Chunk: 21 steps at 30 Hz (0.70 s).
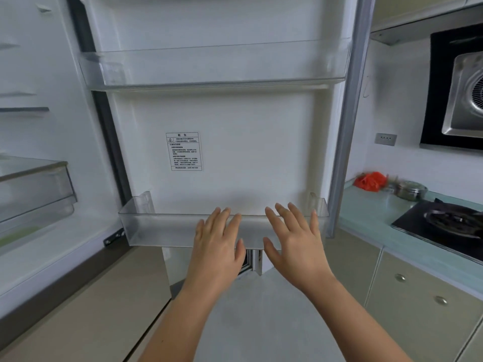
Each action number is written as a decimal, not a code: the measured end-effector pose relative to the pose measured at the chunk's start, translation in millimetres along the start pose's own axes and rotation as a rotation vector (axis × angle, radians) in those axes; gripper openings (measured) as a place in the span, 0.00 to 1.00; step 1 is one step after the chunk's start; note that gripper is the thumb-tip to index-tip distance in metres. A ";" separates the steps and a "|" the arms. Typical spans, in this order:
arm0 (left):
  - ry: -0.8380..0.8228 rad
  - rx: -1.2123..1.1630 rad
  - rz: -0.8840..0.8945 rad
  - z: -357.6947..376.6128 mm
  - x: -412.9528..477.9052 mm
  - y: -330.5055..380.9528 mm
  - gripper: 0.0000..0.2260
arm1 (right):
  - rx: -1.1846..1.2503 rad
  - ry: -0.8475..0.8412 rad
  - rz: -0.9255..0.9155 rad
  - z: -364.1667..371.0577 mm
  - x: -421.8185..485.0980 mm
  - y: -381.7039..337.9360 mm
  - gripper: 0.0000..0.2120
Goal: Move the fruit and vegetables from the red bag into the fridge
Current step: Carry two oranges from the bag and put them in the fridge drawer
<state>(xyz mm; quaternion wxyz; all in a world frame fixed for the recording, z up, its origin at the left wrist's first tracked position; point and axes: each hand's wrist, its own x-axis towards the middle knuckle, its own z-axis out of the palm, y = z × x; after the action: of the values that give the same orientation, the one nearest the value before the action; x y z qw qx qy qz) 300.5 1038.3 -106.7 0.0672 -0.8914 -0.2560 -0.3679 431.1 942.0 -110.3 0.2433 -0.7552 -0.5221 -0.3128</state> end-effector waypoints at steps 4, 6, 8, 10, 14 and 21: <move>0.032 0.024 0.013 19.2 18.5 4.8 0.17 | 0.026 -0.025 -0.013 15.9 18.3 24.8 0.25; 0.036 0.037 0.020 29.0 26.7 6.4 0.17 | 0.041 -0.038 -0.028 22.9 28.2 37.6 0.25; 0.020 0.036 0.011 37.7 33.7 7.6 0.20 | 0.060 -0.060 -0.035 29.4 36.9 48.9 0.24; 0.002 0.028 0.002 44.9 39.9 8.3 0.22 | 0.083 -0.077 -0.040 35.5 44.2 58.3 0.24; -0.008 0.021 -0.011 56.2 49.6 9.4 0.22 | 0.128 -0.094 -0.049 45.5 56.1 71.6 0.24; 0.017 0.003 -0.008 61.8 55.1 9.0 0.21 | 0.139 -0.084 -0.073 53.9 63.2 80.9 0.25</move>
<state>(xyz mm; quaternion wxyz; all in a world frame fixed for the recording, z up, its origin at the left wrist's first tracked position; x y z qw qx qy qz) 376.4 1071.9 -112.5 0.0695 -0.8872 -0.2594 -0.3752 535.3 992.4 -104.7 0.2614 -0.7293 -0.5796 -0.2527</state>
